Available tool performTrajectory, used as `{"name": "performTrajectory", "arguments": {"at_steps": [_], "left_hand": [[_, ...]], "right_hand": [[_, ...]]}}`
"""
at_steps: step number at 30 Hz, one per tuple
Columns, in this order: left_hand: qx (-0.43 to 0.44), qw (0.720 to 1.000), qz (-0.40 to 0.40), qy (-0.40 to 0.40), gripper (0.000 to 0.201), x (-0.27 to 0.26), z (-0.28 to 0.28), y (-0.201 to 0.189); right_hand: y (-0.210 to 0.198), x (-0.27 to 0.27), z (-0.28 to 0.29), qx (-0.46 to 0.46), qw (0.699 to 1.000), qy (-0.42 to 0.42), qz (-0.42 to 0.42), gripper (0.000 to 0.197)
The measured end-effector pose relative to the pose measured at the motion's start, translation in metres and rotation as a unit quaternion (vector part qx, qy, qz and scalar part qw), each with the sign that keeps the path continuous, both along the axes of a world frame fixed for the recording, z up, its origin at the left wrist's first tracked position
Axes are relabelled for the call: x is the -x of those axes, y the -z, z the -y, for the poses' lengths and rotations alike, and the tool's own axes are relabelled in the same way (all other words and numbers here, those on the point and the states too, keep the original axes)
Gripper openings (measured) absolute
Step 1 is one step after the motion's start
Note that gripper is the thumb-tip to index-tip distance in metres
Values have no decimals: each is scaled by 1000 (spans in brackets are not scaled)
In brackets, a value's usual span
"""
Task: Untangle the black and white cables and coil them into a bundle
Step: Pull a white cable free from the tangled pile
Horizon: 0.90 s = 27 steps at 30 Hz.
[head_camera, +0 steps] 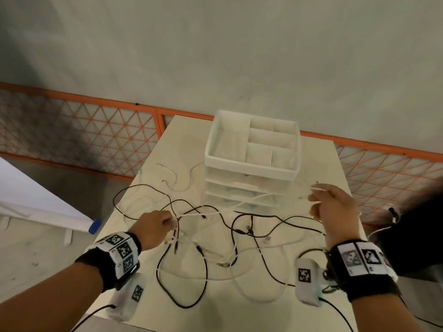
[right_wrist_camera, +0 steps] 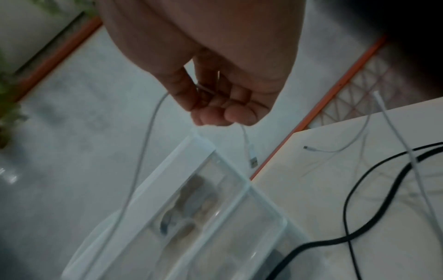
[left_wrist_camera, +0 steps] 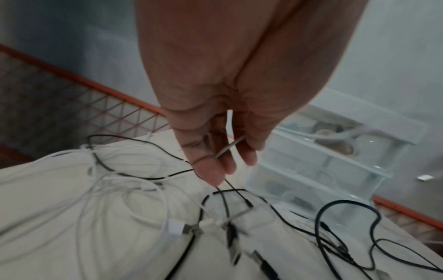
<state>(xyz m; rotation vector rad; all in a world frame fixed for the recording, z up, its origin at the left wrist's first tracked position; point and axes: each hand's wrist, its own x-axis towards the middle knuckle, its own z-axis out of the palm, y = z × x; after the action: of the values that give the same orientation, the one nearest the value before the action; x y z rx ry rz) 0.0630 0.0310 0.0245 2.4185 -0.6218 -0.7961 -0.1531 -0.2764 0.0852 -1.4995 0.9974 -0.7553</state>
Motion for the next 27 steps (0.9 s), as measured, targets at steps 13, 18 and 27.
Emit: {"name": "performTrajectory", "arguments": {"at_steps": [13, 18, 27], "left_hand": [[214, 944, -84, 237, 28, 95, 84, -82], [30, 980, 92, 177, 32, 65, 59, -62], [201, 951, 132, 197, 26, 71, 88, -92]], "right_hand": [[2, -5, -31, 59, 970, -229, -55, 45], [-13, 10, -18, 45, 984, -171, -29, 18], [-46, -33, -74, 246, 912, -327, -33, 15]]}}
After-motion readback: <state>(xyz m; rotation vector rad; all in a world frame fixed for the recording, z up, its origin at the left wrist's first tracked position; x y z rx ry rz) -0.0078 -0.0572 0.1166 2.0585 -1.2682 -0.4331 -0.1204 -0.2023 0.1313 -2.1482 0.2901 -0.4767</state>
